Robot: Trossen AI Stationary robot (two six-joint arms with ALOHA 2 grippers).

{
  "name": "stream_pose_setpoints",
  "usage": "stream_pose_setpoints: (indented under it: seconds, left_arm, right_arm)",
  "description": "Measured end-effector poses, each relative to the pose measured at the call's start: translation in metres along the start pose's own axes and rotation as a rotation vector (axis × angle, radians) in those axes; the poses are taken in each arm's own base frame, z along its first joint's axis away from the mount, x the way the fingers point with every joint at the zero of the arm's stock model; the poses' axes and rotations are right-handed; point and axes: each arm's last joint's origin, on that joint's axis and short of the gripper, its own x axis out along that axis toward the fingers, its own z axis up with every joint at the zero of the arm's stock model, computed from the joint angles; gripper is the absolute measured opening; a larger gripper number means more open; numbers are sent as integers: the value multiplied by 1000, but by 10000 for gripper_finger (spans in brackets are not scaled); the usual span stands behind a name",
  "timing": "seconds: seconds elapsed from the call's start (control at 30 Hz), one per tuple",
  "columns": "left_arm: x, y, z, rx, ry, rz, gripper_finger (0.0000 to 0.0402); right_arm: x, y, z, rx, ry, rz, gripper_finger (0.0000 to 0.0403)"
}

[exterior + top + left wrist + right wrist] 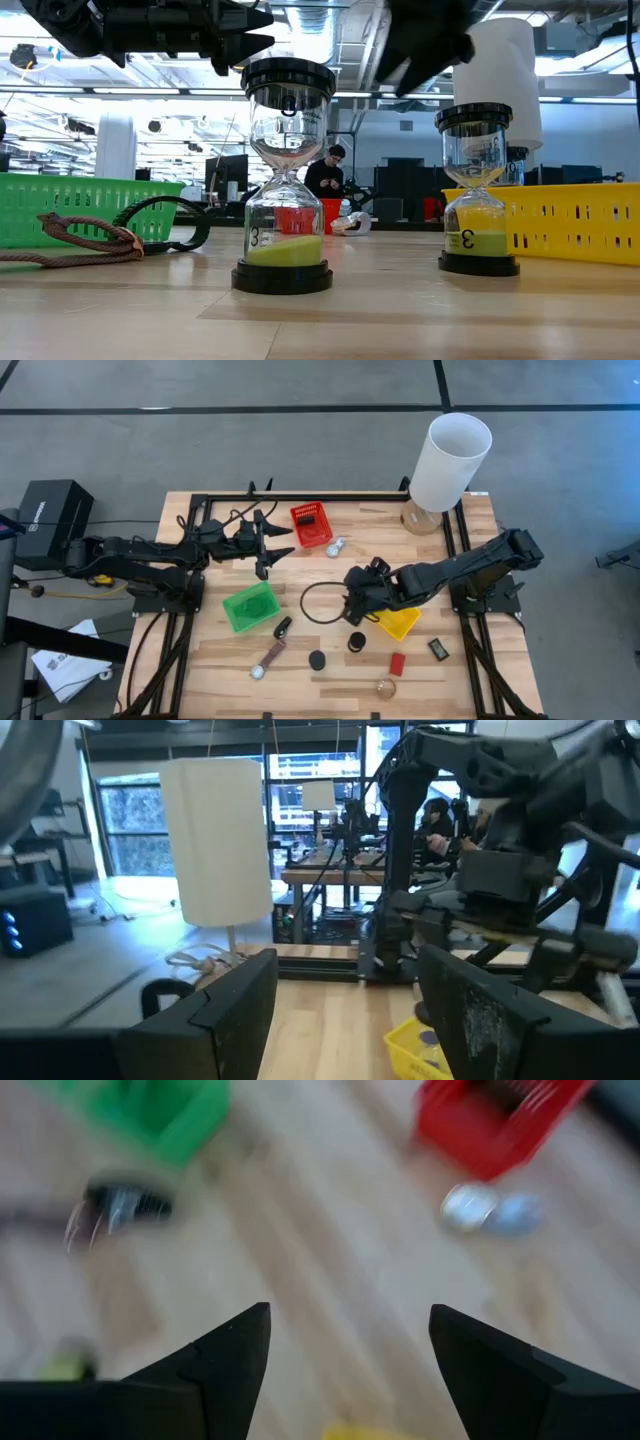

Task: Pick & Place Office items
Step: Put the black wrist watch into the green bin

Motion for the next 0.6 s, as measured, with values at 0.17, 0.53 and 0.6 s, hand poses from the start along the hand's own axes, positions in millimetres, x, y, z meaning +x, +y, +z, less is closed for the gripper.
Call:
stream_pose_setpoints:
  seconds: [0.17,0.53,0.6]
  left_arm:
    - [0,-1,-1,-5,8,-5,237]
    - [0,-1,-2,-42,17,-4,237]
    - [0,-1,-2,-75,18,-5,237]
  right_arm:
    - [15,4,2,-42,-63,-71,264]
    - [-23,-39,0,-102,-133,-395,264]
    - [-29,-49,-4,-72,-162,-471,264]
